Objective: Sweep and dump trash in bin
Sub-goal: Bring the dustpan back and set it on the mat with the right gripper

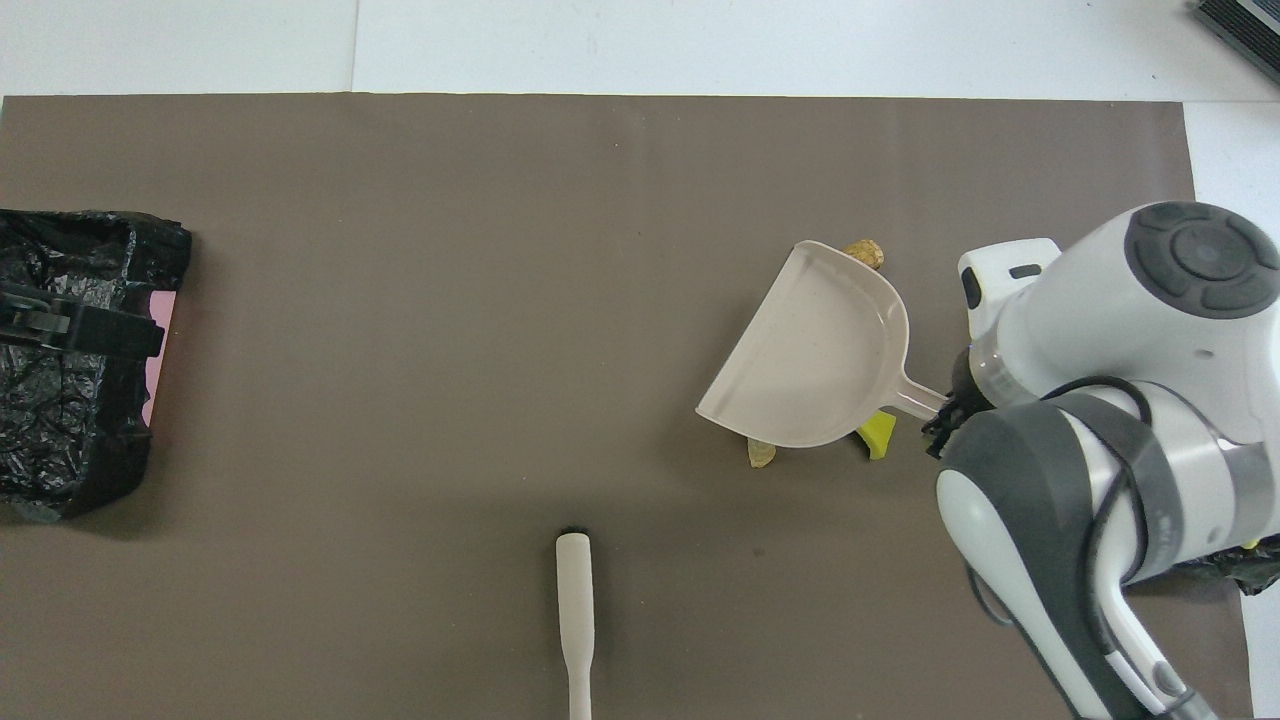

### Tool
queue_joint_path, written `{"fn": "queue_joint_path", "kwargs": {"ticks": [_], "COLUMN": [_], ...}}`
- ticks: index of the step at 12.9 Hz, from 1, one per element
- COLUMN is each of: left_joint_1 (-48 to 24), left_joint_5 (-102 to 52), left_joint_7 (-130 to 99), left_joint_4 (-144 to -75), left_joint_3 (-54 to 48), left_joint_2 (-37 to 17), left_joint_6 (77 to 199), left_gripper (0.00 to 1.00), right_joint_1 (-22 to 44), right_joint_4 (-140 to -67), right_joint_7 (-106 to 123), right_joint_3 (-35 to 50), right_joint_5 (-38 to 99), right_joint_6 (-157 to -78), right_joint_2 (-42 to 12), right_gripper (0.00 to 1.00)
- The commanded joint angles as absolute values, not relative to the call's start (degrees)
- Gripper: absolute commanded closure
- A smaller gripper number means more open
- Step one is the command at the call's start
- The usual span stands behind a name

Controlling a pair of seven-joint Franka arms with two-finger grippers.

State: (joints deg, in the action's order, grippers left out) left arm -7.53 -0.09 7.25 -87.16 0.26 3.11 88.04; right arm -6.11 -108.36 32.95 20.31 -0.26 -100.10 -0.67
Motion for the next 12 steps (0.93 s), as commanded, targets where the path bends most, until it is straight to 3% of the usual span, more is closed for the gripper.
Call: {"fn": "queue_joint_path", "kwargs": {"ticks": [1, 7, 12], "left_joint_1": [-6.5, -6.5, -6.5], "left_joint_5": [0.5, 0.5, 0.5], "left_joint_7": [7.4, 7.4, 7.4], "left_joint_4": [-86.4, -86.4, -86.4], "left_joint_3": [-0.4, -0.4, -0.4], "left_joint_2": [3.3, 3.3, 3.3], "left_joint_6": [86.8, 86.8, 86.8], "left_gripper": [0.0, 0.0, 0.0], "right_joint_1": [-1.0, 9.7, 17.6], "right_joint_4": [-105.8, -100.3, -96.3], "right_joint_7": [14.8, -24.9, -38.6], "right_joint_3": [20.1, 20.1, 20.1], "right_joint_5": [2.4, 2.3, 1.9], "right_joint_6": [-104.7, -115.1, -124.6], "right_joint_2": [-5.3, -15.3, -23.4], "right_gripper": [1.0, 1.0, 1.0]}}
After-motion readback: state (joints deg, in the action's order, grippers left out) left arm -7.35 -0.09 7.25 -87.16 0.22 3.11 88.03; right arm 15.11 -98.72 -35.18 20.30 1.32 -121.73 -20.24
